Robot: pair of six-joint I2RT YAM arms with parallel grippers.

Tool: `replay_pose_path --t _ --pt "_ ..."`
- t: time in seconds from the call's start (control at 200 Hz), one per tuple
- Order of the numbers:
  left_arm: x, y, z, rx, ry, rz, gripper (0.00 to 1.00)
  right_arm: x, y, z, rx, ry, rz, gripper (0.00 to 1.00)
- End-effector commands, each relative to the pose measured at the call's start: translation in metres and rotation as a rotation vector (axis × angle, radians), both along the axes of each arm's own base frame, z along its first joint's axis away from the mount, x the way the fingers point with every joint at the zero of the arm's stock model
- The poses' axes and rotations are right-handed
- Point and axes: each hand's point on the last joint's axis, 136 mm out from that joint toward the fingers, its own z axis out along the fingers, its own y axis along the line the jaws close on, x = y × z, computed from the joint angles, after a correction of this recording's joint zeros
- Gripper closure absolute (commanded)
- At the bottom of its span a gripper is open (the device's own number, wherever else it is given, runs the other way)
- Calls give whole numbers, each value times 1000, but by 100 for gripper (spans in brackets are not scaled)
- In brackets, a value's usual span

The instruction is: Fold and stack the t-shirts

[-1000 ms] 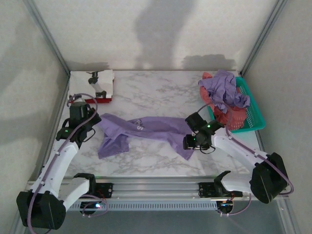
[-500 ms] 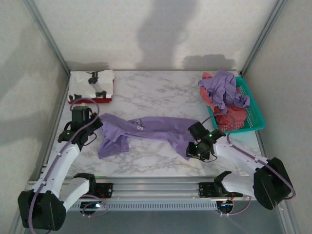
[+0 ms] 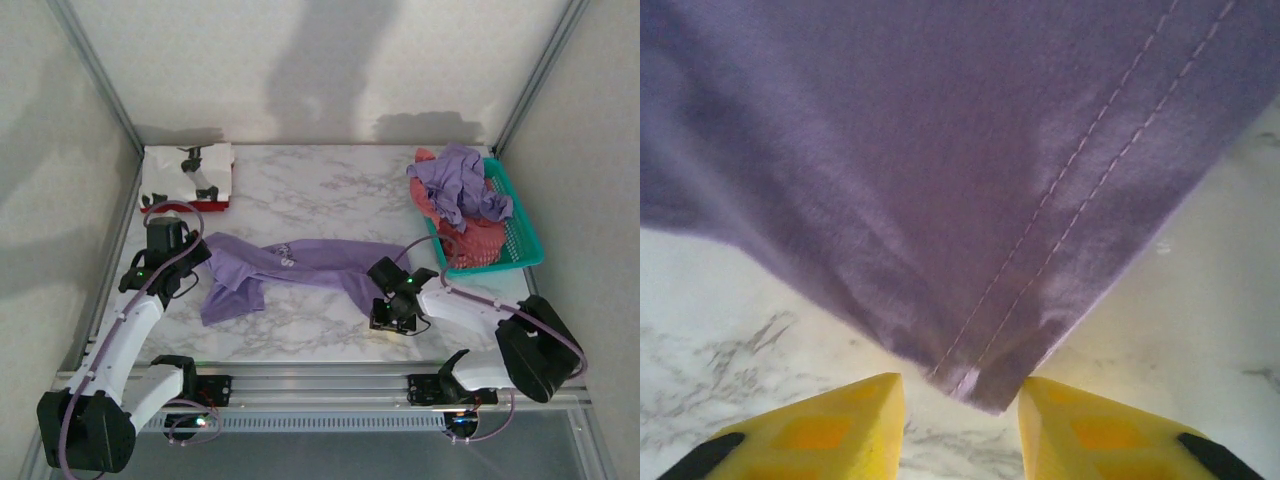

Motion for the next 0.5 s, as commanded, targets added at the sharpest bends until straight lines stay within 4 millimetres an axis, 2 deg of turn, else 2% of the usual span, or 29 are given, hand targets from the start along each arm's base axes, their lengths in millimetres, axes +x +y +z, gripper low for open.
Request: replay_pose_path --t 0.0,0.135,0.27,0.39,0.491 --pt "-1 1 -3 -1 -3 -2 100 5 -9 -8 -73 -22 -8 68" --pt "0 1 2 -5 -14 -4 100 10 -13 -5 -134 -62 21 84" --pt "2 0 8 -6 -27 -11 100 20 -15 12 -145 -127 35 99" --pt "6 -2 25 -11 -54 -20 100 27 -19 45 -135 -212 35 100" --pt "13 -5 59 -19 -115 -32 100 38 -26 89 -131 -334 41 100"
